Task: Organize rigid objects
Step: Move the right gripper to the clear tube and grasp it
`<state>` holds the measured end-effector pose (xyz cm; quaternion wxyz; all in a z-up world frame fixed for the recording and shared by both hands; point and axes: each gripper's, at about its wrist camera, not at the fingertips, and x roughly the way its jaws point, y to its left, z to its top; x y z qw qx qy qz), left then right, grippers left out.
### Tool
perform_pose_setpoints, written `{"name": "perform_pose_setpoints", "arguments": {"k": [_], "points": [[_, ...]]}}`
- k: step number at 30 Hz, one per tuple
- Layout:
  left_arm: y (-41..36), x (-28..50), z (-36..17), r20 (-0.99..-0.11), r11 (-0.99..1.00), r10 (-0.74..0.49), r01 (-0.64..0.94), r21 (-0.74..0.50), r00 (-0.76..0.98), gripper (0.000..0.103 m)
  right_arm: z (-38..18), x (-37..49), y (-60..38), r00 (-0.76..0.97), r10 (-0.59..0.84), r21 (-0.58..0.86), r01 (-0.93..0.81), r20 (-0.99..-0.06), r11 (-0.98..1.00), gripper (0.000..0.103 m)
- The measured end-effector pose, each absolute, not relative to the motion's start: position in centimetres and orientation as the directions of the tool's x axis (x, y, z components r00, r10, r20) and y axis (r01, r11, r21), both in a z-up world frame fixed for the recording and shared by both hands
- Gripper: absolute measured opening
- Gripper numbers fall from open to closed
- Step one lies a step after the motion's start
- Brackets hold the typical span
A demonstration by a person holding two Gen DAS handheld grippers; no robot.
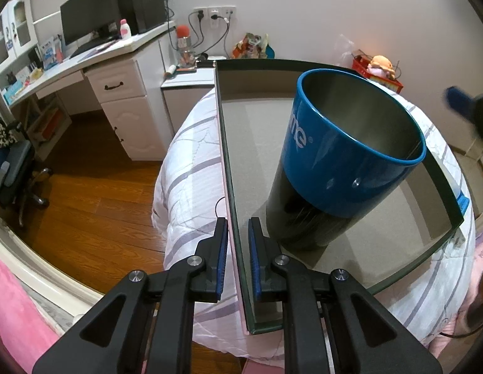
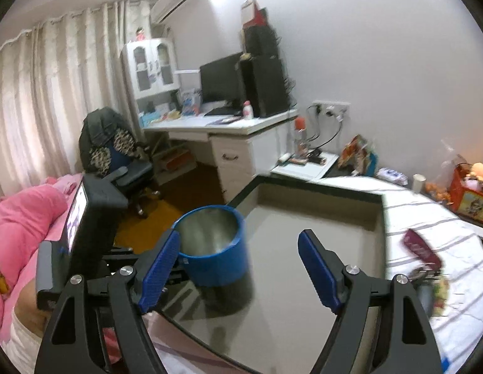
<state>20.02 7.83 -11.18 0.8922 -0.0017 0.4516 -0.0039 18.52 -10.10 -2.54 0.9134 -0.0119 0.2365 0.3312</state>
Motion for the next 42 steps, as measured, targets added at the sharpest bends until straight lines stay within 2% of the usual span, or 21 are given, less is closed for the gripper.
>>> {"name": "perform_pose_setpoints", "arguments": {"k": [5, 13, 20, 24, 31, 37, 42], "points": [[7.5, 20.2, -11.4, -0.809, 1.0, 0.007, -0.003, 0.007, 0.588, 0.012, -1.2, 17.9, -14.7, 0.787, 0.462, 0.086, -0.471, -0.409, 0.878, 0.08], [7.1, 20.2, -11.5, -0.808, 1.0, 0.024, -0.006, 0.025, 0.588, 0.012, -1.6, 17.5, -23.1, 0.873, 0.181, 0.071, -0.167, -0.452, 0.983, 0.08], [6.8, 20.1, -11.5, -0.809, 0.999, 0.046, -0.013, 0.047, 0.586, 0.012, -3.6, 17.7, -27.2, 0.845, 0.106, 0.102, -0.061, -0.524, 0.993, 0.08], [6.6, 20.3, -11.6, -0.812, 0.998, 0.061, -0.02, 0.061, 0.58, 0.012, -5.2, 17.9, -27.8, 0.816, 0.103, 0.081, -0.069, -0.569, 0.994, 0.08], [6.3, 20.5, -11.7, -0.817, 0.996, 0.079, -0.022, 0.082, 0.572, 0.012, -7.7, 17.5, -27.1, 0.767, 0.19, 0.079, -0.18, -0.613, 0.981, 0.08], [6.2, 20.6, -11.7, -0.818, 0.996, 0.082, -0.023, 0.084, 0.57, 0.012, -8.9, 19.8, -25.8, 0.698, 0.219, 0.019, -0.282, -0.682, 0.959, 0.08], [6.2, 20.6, -11.7, -0.818, 0.996, 0.082, -0.023, 0.084, 0.57, 0.012, -10.0, 21.7, -25.1, 0.634, 0.254, 0.029, -0.343, -0.73, 0.939, 0.08]]}}
